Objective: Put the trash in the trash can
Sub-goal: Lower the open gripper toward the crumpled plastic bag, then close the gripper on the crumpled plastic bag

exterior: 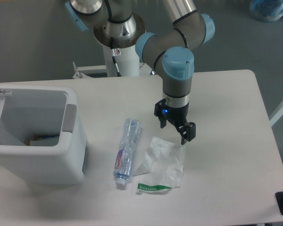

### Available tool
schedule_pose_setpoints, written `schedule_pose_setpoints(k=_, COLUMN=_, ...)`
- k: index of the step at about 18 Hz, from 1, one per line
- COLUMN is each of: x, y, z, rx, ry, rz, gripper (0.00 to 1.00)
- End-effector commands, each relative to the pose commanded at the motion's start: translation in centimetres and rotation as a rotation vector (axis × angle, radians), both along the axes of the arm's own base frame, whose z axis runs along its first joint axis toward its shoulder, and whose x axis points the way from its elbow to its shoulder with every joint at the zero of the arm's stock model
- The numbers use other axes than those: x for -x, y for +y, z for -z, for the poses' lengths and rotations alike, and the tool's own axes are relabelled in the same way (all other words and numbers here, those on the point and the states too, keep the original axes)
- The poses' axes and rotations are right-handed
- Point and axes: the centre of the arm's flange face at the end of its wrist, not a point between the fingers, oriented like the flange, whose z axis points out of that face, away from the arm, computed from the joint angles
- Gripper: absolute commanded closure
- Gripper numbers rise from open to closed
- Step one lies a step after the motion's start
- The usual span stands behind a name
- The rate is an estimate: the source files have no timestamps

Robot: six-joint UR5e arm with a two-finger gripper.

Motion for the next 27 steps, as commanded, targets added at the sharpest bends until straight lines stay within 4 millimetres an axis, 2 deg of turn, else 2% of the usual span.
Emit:
schedule_pose_setpoints(k=9, x=-1.9, y=-0.8, z=4.0, rx=0.029, ry=-0.065, rz=-0.009, gripper=0.00)
schedule_pose_setpoints(k=15, x=-2.0, y=0.5, z=3.5, rx=-0.059, ry=-0.117, rz=-0.108, gripper=0.00)
schedule_pose_setpoints(k=21, x=-2.2, y=1.3, z=4.7, rx=-0.068, ry=-0.123, rz=-0.104, gripper=0.00)
schedule_pose_setpoints(k=25, x=-2.4, y=1.6, z=4.8, rx=-0.069, ry=-0.121, rz=-0.095, gripper=0.00)
schedule_pose_setpoints(k=27, x=-2.3, y=1.7, z=4.6, rx=-0.070, ry=-0.118, rz=-0.097, gripper=0.17)
